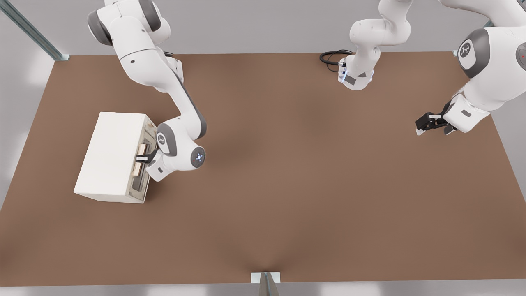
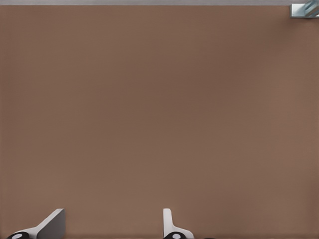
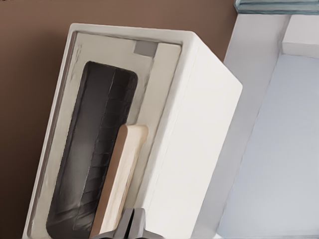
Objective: Keep left arm still and open the oven door with right arm
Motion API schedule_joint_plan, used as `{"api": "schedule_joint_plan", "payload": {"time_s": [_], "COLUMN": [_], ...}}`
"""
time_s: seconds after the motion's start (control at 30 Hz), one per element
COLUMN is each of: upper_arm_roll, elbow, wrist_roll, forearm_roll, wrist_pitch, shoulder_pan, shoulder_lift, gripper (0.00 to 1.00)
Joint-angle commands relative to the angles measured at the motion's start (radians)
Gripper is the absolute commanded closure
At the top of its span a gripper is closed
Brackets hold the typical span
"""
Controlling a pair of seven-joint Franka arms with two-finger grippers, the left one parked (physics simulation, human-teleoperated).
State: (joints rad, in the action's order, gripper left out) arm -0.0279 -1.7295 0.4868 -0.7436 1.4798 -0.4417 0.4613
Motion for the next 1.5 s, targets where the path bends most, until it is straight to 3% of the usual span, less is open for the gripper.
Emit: {"api": "schedule_joint_plan", "payload": {"time_s": [0.0, 0.87, 1.07, 1.17, 1.23, 1.27, 1.3, 1.33, 1.37, 1.4, 1.47], "upper_arm_roll": [-0.006, -0.026, -0.026, -0.024, -0.024, -0.024, -0.024, -0.03, -0.04, -0.04, -0.099], "elbow": [-0.007, -0.051, -0.044, 0.036, 0.108, 0.174, 0.206, 0.206, 0.206, 0.208, 0.295], "wrist_roll": [0.231, 0.217, 0.251, 0.371, 0.25, 0.08, -0.052, -0.161, -0.178, -0.387, -0.476], "forearm_roll": [-0.002, -0.002, 0.006, 0.182, 0.312, 0.423, 0.533, 0.768, 0.83, 0.833, 0.825], "wrist_pitch": [0.03, 0.056, 0.054, 0.056, 0.056, 0.053, 0.054, 0.05, 0.002, 0.008, 0.062], "shoulder_pan": [0.001, 0.006, -0.054, -0.077, -0.034, 0.009, 0.076, 0.146, 0.166, 0.218, 0.264], "shoulder_lift": [-0.001, 0.019, 0.016, 0.013, -0.033, -0.052, -0.098, -0.171, -0.231, -0.283, -0.294], "gripper": [1.0, 1.0, 1.0, 1.0, 1.0, 0.97, 0.8, 0.0, 0.0, 0.0, 0.0]}}
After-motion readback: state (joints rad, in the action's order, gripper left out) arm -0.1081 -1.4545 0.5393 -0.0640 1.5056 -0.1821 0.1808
